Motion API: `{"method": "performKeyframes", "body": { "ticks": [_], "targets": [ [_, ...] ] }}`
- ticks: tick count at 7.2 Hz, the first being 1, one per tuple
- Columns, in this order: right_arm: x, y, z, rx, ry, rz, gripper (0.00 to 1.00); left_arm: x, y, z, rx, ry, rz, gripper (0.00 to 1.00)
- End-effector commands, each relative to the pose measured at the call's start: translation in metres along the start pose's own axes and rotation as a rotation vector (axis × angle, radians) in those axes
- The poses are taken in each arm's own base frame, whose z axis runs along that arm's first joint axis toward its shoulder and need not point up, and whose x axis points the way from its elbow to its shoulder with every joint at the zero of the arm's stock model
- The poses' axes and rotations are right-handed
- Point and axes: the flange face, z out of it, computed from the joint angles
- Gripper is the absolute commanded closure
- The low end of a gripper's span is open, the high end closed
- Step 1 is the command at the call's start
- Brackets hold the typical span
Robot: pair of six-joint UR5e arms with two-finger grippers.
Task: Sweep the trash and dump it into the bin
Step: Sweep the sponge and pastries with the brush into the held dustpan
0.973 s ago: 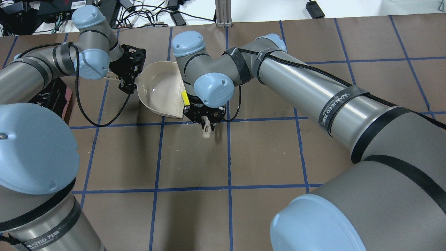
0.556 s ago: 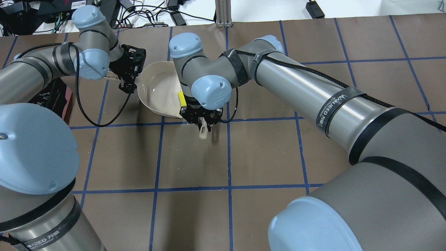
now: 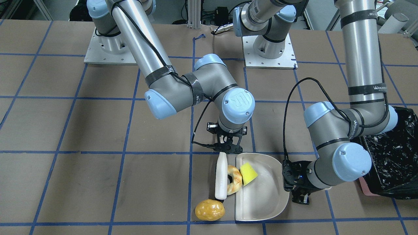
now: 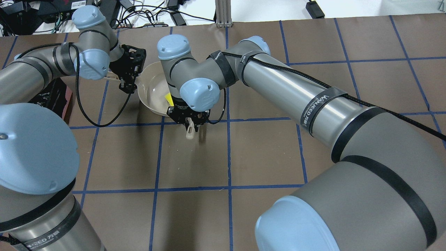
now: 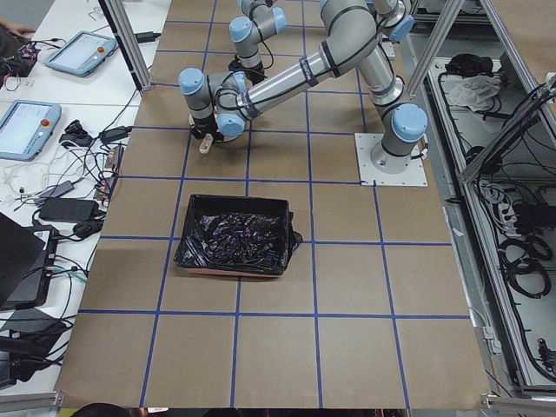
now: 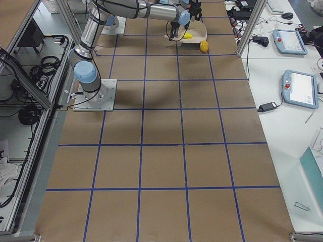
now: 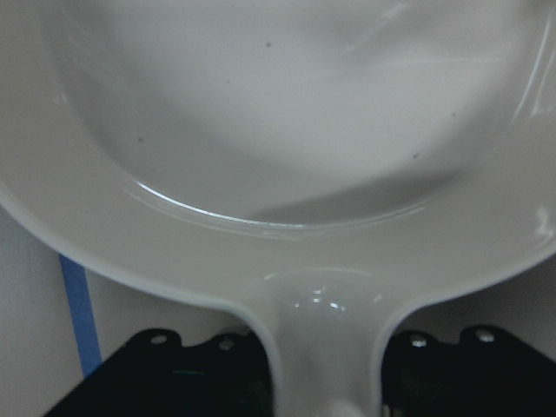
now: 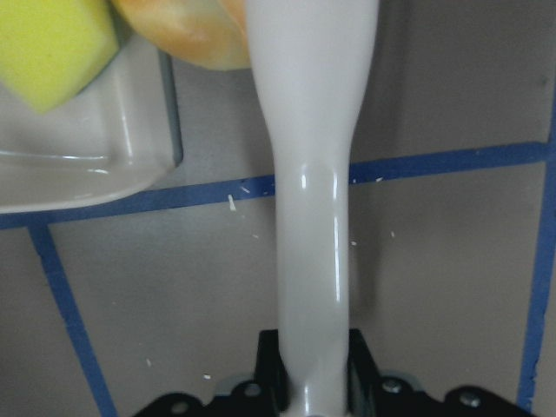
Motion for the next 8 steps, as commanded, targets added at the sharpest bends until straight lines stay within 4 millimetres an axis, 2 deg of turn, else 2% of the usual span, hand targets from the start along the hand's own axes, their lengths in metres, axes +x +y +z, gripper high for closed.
{"method": "performKeyframes", "body": {
  "ticks": [1, 4, 6, 7, 8],
  "targets": [
    [-0.018, 0.002, 0.000, 0.012, -0.048, 0.006, 1.00, 0.000, 0.000, 0.000, 0.000, 0.000, 0.003, 1.00],
    [-0.035, 0.004, -0.003, 0.015, -0.115, 0.016, 1.00, -0.001, 0.000, 0.000, 0.013, -0.004, 0.004, 1.00],
    [-0.048, 0.002, -0.015, 0.019, -0.161, 0.027, 1.00, -0.001, 0.000, 0.000, 0.013, -0.004, 0.006, 1.00],
    [-0.055, 0.007, -0.018, 0.009, -0.186, 0.031, 1.00, 0.000, 0.000, 0.001, 0.014, -0.002, 0.004, 1.00],
    [-0.055, 0.008, -0.017, 0.014, -0.179, 0.026, 1.00, -0.001, 0.000, 0.000, 0.013, -0.005, 0.001, 1.00]
  ]
}}
